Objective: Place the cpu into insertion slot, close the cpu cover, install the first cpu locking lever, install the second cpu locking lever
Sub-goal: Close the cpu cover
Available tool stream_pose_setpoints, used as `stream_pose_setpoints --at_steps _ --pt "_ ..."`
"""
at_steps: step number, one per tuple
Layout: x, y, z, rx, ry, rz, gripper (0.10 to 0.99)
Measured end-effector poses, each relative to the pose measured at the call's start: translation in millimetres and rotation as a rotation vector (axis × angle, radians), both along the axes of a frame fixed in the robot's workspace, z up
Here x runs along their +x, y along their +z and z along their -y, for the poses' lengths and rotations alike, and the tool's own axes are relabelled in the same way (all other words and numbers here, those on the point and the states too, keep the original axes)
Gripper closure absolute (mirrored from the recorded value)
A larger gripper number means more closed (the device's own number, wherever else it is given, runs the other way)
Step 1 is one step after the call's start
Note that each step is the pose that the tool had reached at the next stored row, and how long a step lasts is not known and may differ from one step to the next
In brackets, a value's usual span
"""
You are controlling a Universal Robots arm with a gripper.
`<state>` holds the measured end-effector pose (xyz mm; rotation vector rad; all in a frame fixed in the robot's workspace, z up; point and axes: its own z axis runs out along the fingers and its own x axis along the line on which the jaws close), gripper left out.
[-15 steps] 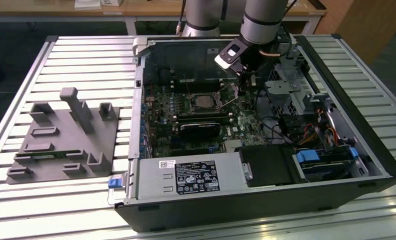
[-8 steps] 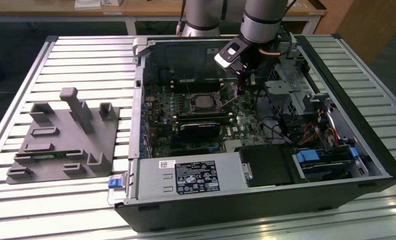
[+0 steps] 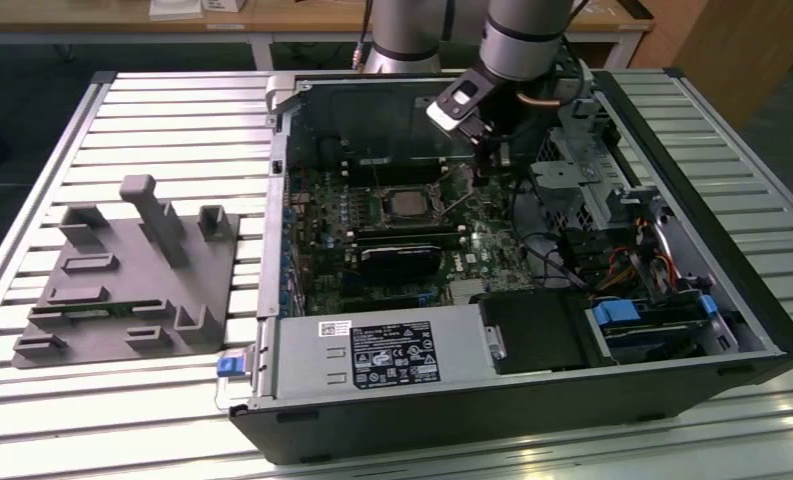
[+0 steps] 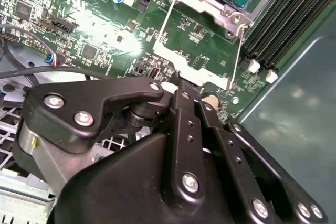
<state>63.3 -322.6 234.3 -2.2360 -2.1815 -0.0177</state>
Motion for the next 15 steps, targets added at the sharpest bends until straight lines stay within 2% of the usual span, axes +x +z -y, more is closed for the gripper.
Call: stream_pose_setpoints --at_steps 15 --pt "-14.1 3.9 0.0 0.000 0.000 0.0067 0.980"
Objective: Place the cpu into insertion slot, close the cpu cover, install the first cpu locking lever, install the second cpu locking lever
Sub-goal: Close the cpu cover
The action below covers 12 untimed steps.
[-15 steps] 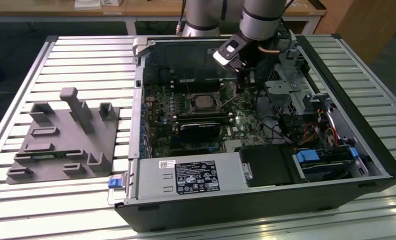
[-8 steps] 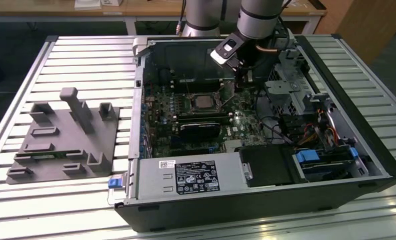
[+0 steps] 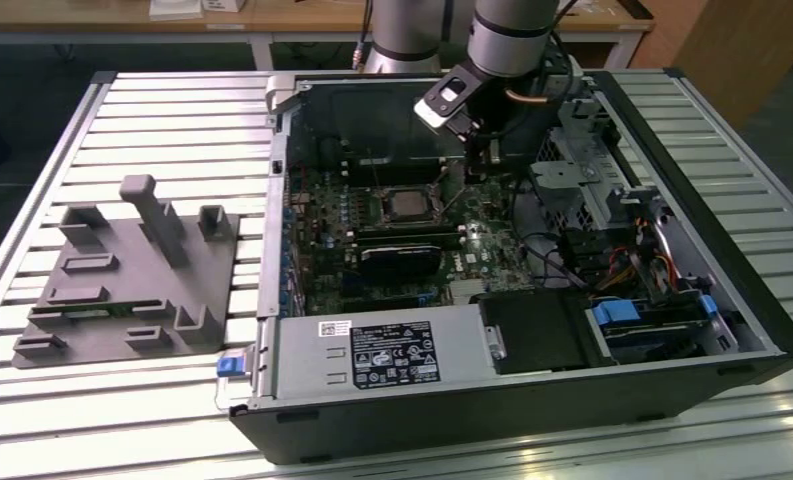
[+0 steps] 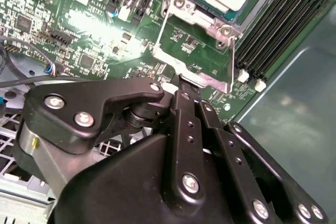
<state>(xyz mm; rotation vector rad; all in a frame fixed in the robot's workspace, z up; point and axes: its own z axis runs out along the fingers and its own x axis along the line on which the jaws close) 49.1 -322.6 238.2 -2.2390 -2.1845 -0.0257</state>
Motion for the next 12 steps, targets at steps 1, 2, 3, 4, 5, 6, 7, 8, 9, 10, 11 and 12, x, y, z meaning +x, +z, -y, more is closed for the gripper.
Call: stream_pose_setpoints --at_steps 1,2,3,4,5,6,7,8,9,10,11,12 --pt "-1.7 0.0 0.0 0.000 0.000 0.0005 0.980" --pt "-3.5 0.0 0.0 0.000 0.000 0.0011 0.980" --pt "-5.2 0.0 0.0 0.000 0.000 0.0016 0.980" --pt "-7.1 0.0 0.0 0.000 0.000 0.0020 0.980" --pt "-9.1 0.0 0.0 0.000 0.000 0.0024 0.980" --pt "-11.1 0.0 0.0 0.000 0.000 0.0028 0.980" --pt "-13.1 0.0 0.0 0.000 0.000 0.0033 0.980" --pt "-14.9 0.1 0.0 0.001 0.000 0.0037 0.980" --pt "-16.7 0.0 0.0 0.001 0.000 0.0041 0.980" --pt "-18.5 0.0 0.0 0.001 0.000 0.0046 0.980" --pt "-20.5 0.0 0.0 0.001 0.000 0.0051 0.980" --pt "-22.5 0.0 0.0 0.001 0.000 0.0056 0.980"
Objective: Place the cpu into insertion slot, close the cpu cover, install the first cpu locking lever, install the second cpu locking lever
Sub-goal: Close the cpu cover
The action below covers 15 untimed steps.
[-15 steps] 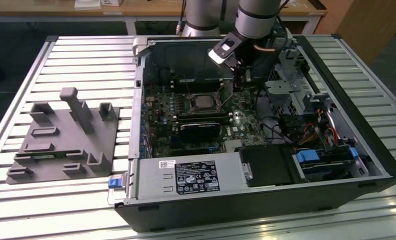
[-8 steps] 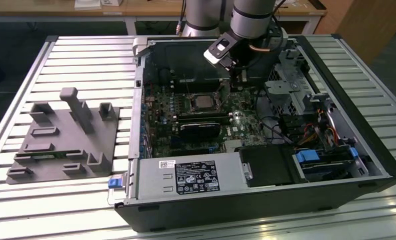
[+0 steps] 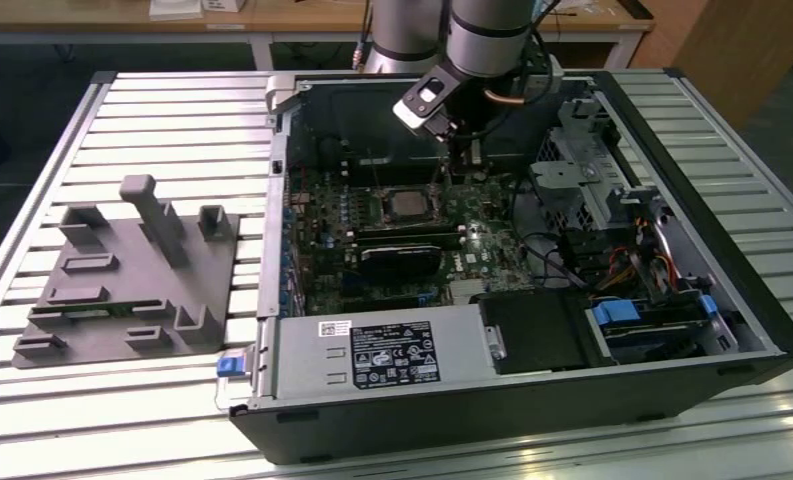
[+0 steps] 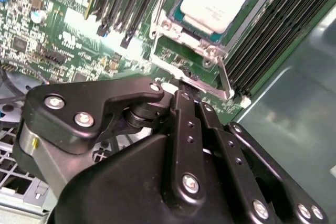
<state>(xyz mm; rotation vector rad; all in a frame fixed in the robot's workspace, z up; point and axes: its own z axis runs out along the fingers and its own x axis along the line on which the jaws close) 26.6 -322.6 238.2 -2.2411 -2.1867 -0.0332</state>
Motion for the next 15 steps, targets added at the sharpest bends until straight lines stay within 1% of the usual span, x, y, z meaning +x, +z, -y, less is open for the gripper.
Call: stream_pose_setpoints --at_steps 5,15 --pt "-7.1 -0.1 -0.1 0.005 0.000 0.0005 0.980" --pt "-16.9 -0.1 0.0 0.006 0.000 0.0005 0.980"
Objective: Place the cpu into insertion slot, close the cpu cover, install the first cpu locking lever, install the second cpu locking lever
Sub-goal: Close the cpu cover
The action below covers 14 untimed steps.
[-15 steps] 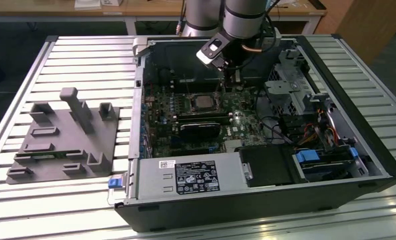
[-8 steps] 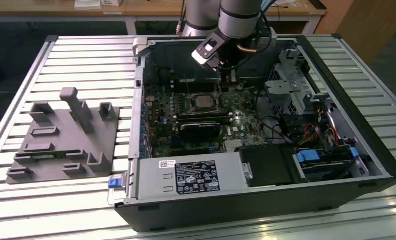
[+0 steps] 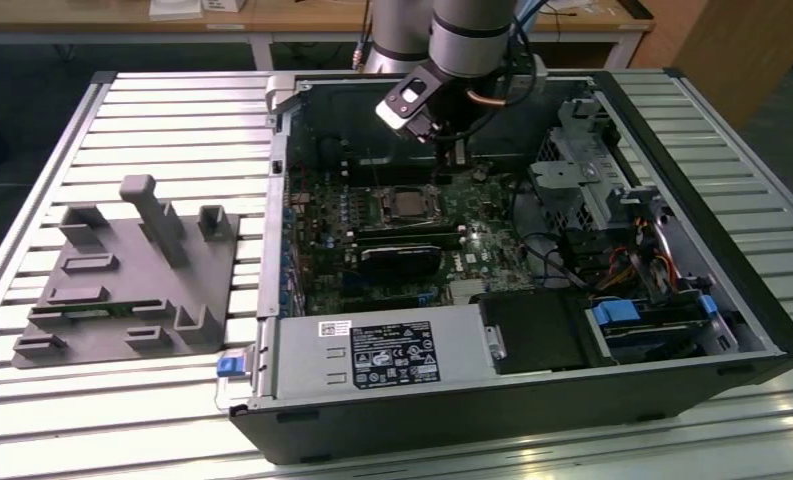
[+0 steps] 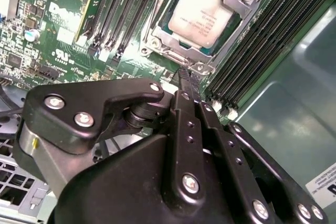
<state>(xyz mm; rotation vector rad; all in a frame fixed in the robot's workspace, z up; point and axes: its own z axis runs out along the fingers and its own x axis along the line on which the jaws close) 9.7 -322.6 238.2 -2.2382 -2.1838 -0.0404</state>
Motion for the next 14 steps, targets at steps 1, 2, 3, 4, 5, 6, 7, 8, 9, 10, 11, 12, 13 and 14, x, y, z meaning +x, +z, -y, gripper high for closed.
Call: stream_pose_setpoints --at_steps 1,2,3,4,5,6,7,8,9,10,11,12,13,14 --pt "-0.5 0.0 0.0 0.000 0.000 0.0000 0.980" --pt "-1.0 -0.1 0.0 0.000 0.000 0.0000 0.980" --pt "-1.4 -0.1 0.0 0.000 0.000 0.0000 0.980" --pt "-1.7 -0.2 0.0 0.000 0.000 -0.0001 0.980" --pt "-1.9 -0.2 0.0 0.000 0.000 -0.0001 0.980" --pt "-2.0 -0.3 0.0 0.000 0.000 -0.0001 0.980" --pt "-2.1 -0.3 0.0 0.000 0.000 0.0000 0.980" --pt "-2.1 -0.3 0.0 0.000 0.000 0.0000 0.980" --pt "-2.1 -0.4 0.0 0.000 0.000 0.0000 0.980" --pt "-2.1 -0.6 0.0 0.000 0.000 0.0000 0.980" --pt "-2.2 -0.8 -0.1 0.000 0.000 0.0000 0.980" --pt "-2.3 -1.0 0.0 0.000 0.000 0.0000 0.980" --pt "-2.3 -1.1 0.0 0.000 0.000 -0.0001 0.980" --pt "-2.3 -1.2 0.0 0.000 0.000 -0.0001 0.980"
